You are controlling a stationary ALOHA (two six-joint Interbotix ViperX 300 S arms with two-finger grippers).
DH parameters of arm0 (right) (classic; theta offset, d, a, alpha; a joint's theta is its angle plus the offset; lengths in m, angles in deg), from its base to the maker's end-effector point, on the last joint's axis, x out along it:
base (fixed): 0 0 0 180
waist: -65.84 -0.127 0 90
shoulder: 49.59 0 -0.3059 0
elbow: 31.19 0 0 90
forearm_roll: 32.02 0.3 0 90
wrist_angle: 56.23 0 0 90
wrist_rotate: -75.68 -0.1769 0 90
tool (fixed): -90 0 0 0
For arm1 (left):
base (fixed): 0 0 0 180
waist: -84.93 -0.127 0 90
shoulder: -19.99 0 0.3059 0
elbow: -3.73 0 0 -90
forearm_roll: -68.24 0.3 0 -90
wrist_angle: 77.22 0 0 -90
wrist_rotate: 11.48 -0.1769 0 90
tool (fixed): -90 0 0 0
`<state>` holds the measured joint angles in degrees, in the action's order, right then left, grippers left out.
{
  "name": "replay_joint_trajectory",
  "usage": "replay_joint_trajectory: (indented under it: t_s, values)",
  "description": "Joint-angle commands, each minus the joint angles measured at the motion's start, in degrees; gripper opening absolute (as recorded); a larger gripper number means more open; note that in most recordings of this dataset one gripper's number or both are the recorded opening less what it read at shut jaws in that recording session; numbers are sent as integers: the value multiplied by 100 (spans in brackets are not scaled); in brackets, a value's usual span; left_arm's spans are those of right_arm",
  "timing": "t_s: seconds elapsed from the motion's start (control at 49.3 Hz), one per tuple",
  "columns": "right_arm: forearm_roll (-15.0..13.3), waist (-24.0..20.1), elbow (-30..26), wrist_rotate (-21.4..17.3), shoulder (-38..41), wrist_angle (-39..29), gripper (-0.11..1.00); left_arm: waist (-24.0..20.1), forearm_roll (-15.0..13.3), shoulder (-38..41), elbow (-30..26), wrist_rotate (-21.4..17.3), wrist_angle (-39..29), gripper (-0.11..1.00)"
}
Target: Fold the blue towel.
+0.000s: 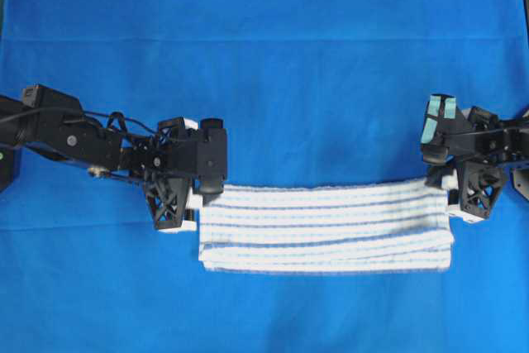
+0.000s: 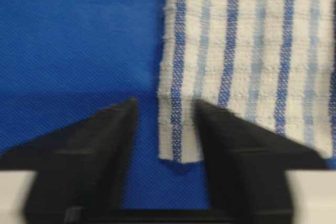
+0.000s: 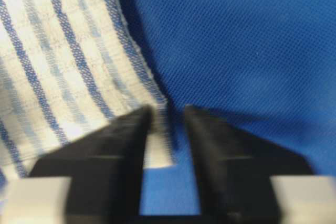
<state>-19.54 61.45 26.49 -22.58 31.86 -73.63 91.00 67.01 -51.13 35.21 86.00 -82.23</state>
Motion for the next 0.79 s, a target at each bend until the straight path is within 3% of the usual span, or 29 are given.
replay_joint_trajectory:
  t_s: [0.0,0.061,0.101,0.406,0.771]
  values:
    - [18,-62,-88,18,-35,-53,19,35,-9,-18,-79,9,-149,21]
    - [18,-79,-88,26,-79,-97,3,35,-9,-18,-88,18,-176,8]
    - [18,-79,-88,26,-132,-132,1,35,-18,-18,-88,18,-176,2]
    - [18,-79,-141,-44,-817,-439,1,26,-18,-167,-114,0,-272,2]
    - [-9,-79,-659,-44,-2224,-1441,1,-79,-9,-1362,-325,-62,-738,2]
